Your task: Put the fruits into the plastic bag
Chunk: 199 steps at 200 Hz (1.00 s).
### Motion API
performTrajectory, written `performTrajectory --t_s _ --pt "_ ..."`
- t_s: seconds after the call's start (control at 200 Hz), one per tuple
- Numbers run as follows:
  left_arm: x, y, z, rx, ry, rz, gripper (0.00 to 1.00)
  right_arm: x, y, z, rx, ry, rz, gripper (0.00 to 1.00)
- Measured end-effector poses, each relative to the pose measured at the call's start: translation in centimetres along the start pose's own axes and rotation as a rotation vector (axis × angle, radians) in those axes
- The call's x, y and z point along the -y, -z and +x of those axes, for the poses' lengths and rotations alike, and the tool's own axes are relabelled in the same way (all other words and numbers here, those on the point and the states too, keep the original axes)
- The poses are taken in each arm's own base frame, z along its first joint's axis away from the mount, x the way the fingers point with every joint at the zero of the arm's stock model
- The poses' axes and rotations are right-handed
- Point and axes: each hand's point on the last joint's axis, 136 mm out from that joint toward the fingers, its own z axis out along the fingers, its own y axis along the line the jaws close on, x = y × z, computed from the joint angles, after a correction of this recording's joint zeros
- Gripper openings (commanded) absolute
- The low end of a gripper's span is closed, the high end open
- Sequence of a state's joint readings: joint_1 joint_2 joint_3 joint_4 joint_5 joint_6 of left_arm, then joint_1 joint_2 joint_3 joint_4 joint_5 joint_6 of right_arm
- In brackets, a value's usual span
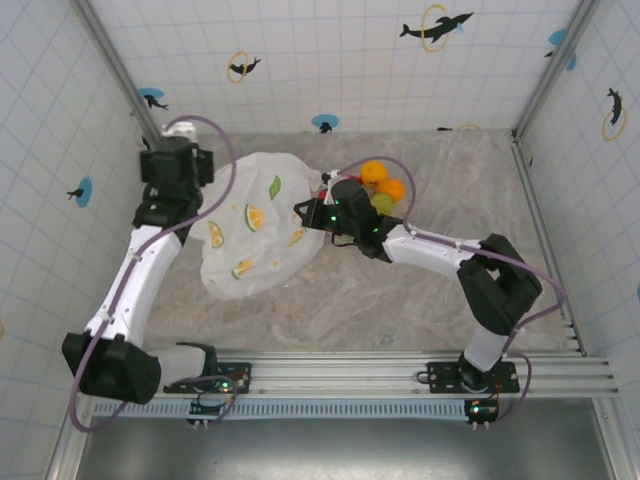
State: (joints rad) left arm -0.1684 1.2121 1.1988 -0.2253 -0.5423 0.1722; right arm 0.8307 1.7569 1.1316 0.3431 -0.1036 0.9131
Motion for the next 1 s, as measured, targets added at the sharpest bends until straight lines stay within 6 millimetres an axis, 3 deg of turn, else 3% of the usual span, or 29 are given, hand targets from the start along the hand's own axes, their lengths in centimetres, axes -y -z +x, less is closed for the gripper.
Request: performTrajectory --t_s 0.11,0.2,0.265,0.385,0.505,0.55,0.681,0.746,0.876,0.996 --pt "-2.9 2.8 -2.1 0.100 0.114 -0.042 0.98 1.6 -2.6 0.1 0.055 -0.139 0.057 0.00" --pt "-3.4 4.5 -2.9 0.147 0.190 -0.009 0.98 1.9 -5.4 0.4 0.081 -0.233 0.078 0.00" --pt "-3.0 5.1 -2.5 0.154 0.228 0.031 0.98 1.8 -7.1 0.4 0.100 -0.291 0.082 0.00" --pt "-1.2 5.0 0.4 0.102 0.255 0.108 0.98 0.8 -9.6 -0.2 0.137 -0.367 0.074 0.00" --pt "0.7 4.5 3.0 0.033 0.258 0.170 0.98 -1.0 -11.4 -1.7 0.152 -0.363 0.034 0.34" --pt "1.2 4.4 3.7 0.011 0.264 0.189 0.98 -1.7 -11.7 -2.3 0.147 -0.352 0.013 0.42" --pt "3.1 4.2 5.4 -0.038 0.312 0.266 0.97 -1.8 -11.5 -3.4 0.110 -0.265 -0.012 0.63" --pt "4.3 4.0 6.5 -0.073 0.348 0.307 0.96 0.0 -10.8 -3.2 0.084 -0.213 0.013 0.72" --pt "7.5 3.6 9.0 -0.159 0.393 0.390 0.96 4.5 -7.9 -2.0 0.022 -0.094 0.099 0.79" --pt "10.5 3.4 10.4 -0.225 0.399 0.452 0.96 6.5 -5.3 -2.6 -0.012 0.039 0.124 0.90"
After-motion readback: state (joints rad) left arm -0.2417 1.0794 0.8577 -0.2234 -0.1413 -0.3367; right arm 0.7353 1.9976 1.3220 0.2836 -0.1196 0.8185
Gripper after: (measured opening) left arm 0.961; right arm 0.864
